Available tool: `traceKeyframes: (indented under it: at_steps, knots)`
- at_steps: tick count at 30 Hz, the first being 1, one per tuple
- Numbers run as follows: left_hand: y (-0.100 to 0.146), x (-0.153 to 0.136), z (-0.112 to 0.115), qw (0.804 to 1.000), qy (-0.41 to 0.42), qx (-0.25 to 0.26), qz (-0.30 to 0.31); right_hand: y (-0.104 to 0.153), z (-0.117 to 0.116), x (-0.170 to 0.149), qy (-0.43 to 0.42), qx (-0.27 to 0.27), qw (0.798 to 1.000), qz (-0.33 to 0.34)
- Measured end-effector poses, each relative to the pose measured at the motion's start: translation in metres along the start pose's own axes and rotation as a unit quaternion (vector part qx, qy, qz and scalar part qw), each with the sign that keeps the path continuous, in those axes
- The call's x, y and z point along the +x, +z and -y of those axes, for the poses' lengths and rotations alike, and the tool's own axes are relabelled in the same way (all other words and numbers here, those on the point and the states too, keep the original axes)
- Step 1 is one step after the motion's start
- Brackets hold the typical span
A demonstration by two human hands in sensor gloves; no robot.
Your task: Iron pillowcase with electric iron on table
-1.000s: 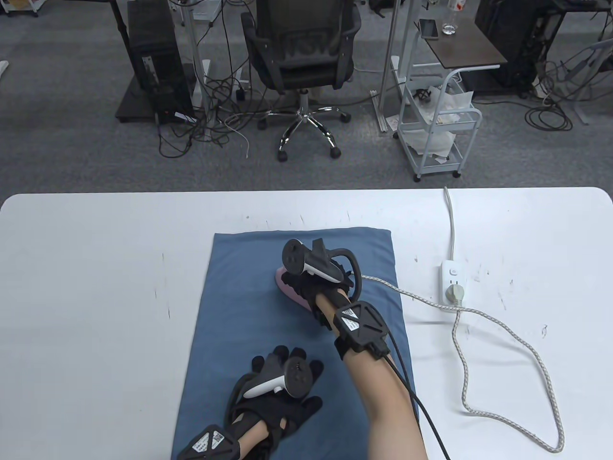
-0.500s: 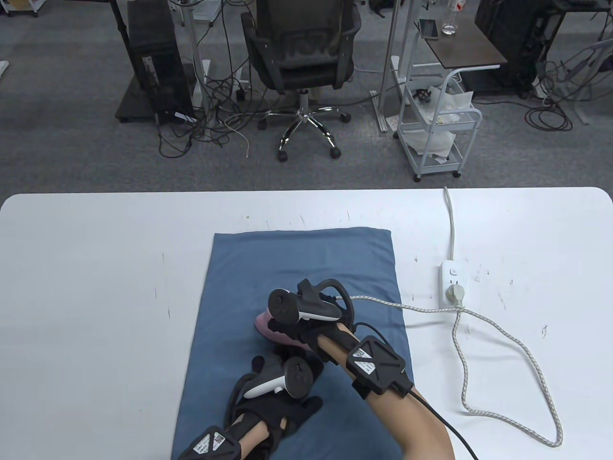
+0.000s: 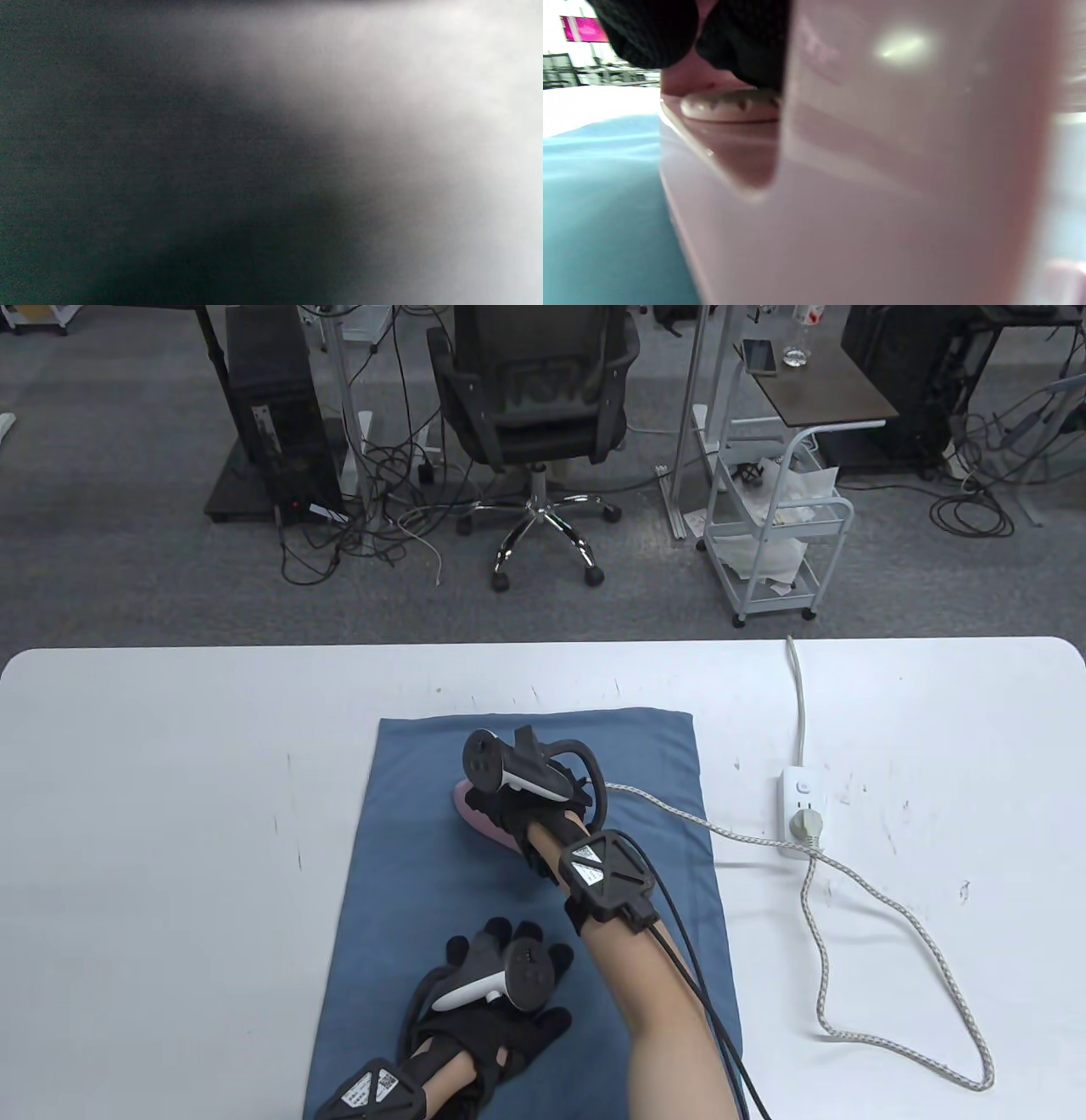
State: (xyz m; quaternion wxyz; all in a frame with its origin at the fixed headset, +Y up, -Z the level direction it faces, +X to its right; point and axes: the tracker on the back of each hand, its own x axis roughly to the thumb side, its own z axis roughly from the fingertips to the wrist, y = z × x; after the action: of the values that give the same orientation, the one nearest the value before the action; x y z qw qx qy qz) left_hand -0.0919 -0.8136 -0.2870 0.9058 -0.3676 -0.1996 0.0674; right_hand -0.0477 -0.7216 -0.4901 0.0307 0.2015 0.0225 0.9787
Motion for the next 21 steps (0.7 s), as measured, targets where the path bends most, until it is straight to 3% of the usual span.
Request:
traceKeyframes:
  at_steps: [6, 10, 15, 21]
  knots:
    - [0.0, 0.0, 0.0, 1.0, 0.002, 0.0, 0.002, 0.052, 0.007, 0.026, 0.004, -0.015, 0.991, 0.132]
    - [0.0, 0.0, 0.0, 1.0, -0.001, 0.0, 0.001, 0.064, 0.001, 0.04, 0.018, 0.008, 0.986, 0.163]
    - [0.0, 0.0, 0.0, 1.0, -0.003, -0.002, -0.001, 0.048, -0.009, 0.051, 0.023, -0.003, 0.989, 0.146]
    - [0.001, 0.0, 0.0, 1.0, -0.003, -0.001, 0.0, -0.009, -0.008, 0.054, 0.018, -0.002, 0.999, 0.051]
